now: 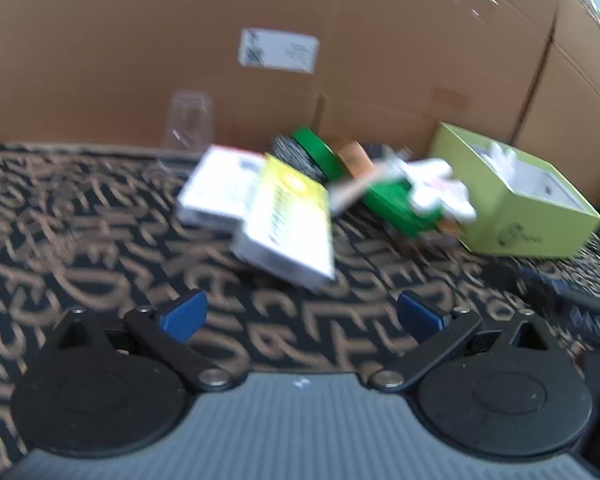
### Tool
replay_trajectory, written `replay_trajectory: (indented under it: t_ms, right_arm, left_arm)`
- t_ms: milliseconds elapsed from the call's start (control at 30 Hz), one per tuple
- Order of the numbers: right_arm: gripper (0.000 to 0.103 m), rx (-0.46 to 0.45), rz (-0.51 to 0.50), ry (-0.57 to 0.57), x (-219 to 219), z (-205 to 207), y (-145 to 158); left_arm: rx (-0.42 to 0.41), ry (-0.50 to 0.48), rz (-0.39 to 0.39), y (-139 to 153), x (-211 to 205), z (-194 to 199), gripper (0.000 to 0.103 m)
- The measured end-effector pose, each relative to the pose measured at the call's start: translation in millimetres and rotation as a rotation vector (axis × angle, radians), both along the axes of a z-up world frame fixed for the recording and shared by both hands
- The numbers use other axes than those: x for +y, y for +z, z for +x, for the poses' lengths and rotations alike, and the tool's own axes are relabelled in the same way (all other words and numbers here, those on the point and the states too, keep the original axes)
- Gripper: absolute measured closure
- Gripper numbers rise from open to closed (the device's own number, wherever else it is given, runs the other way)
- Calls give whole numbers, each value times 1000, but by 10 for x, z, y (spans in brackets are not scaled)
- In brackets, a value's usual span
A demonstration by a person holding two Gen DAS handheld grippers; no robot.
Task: Organize objects
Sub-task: 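Withdraw both tools back toward the remaining pile, then grasp the yellow medicine box with the left tool while the right grasps the green box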
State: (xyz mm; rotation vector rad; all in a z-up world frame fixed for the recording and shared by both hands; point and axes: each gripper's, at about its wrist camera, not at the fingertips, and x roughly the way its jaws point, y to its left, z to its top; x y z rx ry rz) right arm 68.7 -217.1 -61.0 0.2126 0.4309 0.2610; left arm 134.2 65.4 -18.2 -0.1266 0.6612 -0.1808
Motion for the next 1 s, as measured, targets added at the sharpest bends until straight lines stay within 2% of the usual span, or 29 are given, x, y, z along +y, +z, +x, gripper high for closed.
replay_trajectory:
  t_ms: [67,167,300,333,367,400,500,600,633,733,833,1000]
  right_arm:
    - [21,6,-20,0,82,28,-2]
    - [21,13,-42,-11,175,28,-6]
    - [21,6,-83,-32,252,5,8]
    - [21,6,-92,-33,265,8,10]
    - [21,11,-102,-29,280,18,10]
    - [21,19,-112,-21,300,41,6]
    - [25,26,-145,15,385,144,5]
    - [27,18,-185,48,508,295,14]
    - [32,16,-190,55,542,351,18]
    - [32,21,-220,64,598,551,22]
    - [30,4,-258,41,649,689,40]
    - [18,-47,-300,13,739,902,137]
  left_arm:
    - [-12,6,13,54,23,130,0]
    - [-9,-37,27,89,-70,333,0]
    - [-17,-84,162,1,-299,564,2]
    - [-11,-97,176,-36,-330,605,13]
    - [5,-111,186,-64,-351,647,19]
    - [29,-117,195,-94,-357,686,33]
    - [53,-134,164,-114,-286,669,33]
    - [70,-169,147,-73,-197,481,33]
    - [74,-167,159,-65,-164,409,34]
    - [81,-202,147,-56,-26,207,34]
    - [89,-206,101,-40,114,78,34]
    - [102,-179,65,-90,215,56,34]
